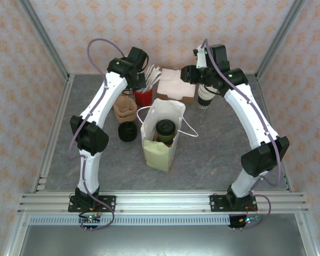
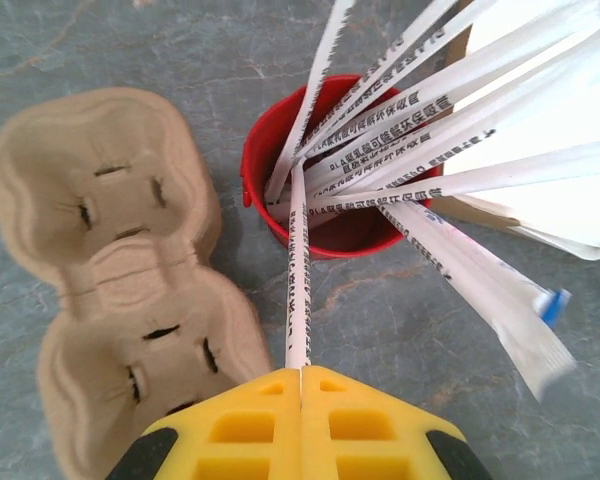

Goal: Pack the takeout coffee

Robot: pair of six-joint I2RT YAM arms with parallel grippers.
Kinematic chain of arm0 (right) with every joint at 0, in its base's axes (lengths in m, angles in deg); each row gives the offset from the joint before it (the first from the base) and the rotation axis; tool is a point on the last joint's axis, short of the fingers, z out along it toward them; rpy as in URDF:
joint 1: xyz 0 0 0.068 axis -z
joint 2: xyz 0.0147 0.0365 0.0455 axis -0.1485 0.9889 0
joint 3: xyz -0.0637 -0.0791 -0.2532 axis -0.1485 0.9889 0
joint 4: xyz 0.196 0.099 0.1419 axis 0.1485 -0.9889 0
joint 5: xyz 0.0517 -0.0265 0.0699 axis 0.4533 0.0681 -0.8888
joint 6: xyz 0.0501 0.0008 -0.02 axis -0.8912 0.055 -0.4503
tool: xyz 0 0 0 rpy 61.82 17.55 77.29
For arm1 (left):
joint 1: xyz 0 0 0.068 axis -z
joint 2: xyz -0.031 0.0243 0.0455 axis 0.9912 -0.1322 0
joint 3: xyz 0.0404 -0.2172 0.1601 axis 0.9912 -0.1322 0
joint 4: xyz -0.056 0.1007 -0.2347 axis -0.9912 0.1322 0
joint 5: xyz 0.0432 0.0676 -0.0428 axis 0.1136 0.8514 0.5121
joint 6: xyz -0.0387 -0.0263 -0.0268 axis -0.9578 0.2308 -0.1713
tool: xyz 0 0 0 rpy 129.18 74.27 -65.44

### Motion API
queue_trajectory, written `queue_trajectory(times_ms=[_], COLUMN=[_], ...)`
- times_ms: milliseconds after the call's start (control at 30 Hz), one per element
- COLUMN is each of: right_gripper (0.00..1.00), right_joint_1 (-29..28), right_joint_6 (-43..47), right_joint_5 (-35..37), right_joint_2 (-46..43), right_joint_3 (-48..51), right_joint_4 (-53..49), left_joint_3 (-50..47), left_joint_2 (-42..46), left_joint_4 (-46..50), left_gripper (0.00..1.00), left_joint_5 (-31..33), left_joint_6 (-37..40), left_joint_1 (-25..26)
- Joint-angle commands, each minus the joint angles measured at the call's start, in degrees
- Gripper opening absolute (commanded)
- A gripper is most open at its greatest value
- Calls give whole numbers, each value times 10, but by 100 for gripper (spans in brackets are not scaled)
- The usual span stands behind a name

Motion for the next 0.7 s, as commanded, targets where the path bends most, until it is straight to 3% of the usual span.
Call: queue_trajectory(times_ms=[0,500,667], right_gripper=[40,40,36], right_joint_1=[2,1,1], right_joint_6=[12,-11,-56], right_joint_5=[-9,-26,-23], right_joint_2=[14,65,83], right_joint_3=[-27,-78,-69], right_joint_4=[21,25,71], left_joint_3=[26,62,8], left_joint_2=[54,162,232], left_joint_4=[44,90,47], left_gripper=[6,5,6], left_joint_5=[0,-47,-72], left_joint_6=[2,22,80], left_joint_1=[0,2,24])
